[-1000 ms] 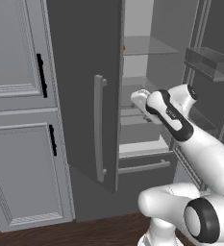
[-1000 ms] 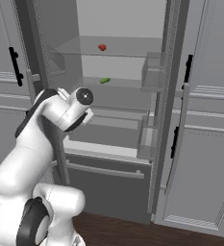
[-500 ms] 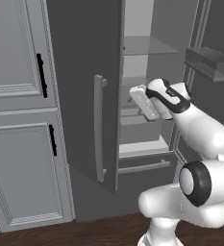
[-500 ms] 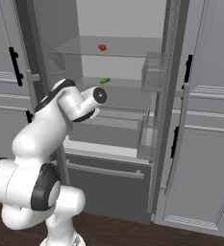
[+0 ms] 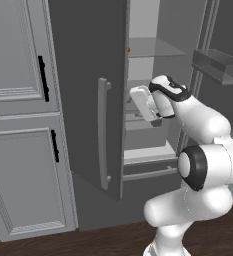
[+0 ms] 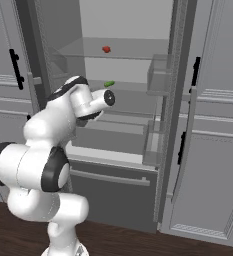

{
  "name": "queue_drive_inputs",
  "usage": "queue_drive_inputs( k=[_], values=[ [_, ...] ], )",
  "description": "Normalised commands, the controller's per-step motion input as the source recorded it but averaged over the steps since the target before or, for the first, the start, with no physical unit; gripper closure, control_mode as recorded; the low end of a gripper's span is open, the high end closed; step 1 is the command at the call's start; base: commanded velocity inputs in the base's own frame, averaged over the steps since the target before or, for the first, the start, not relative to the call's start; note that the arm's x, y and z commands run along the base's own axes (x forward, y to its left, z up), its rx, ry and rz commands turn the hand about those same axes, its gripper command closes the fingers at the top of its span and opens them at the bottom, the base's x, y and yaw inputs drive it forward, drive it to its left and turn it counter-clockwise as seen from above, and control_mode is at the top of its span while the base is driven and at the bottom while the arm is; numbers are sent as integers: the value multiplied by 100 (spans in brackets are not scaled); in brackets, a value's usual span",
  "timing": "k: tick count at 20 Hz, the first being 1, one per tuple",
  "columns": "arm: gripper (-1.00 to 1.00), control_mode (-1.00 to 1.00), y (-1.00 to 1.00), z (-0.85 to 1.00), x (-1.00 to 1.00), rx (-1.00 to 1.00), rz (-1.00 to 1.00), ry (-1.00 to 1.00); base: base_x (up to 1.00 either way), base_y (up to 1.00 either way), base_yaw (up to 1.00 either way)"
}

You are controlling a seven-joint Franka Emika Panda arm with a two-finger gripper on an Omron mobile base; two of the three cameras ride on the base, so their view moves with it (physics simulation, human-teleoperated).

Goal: Take the strawberry from the fridge and place it on top of the pancake, located on the dining counter.

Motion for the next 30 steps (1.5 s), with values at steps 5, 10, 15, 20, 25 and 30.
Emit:
queue_drive_inputs(
  k=[5, 10, 15, 20, 25, 30],
  values=[
    [-100, -100, 50, -1, 13, 10, 1, 0, 0, 0, 0],
    [-100, -100, 52, 0, 0, 9, 0, 0, 0, 0, 0],
    [-100, -100, 44, 1, -14, 5, 1, 0, 0, 0, 0],
    [-100, -100, 48, 13, -24, 2, 6, 0, 0, 0, 0],
    [-100, -100, 56, 22, -21, 0, 10, 0, 0, 0, 0],
    [-100, -100, 52, 24, -25, 0, 14, 0, 0, 0, 0]
  ],
)
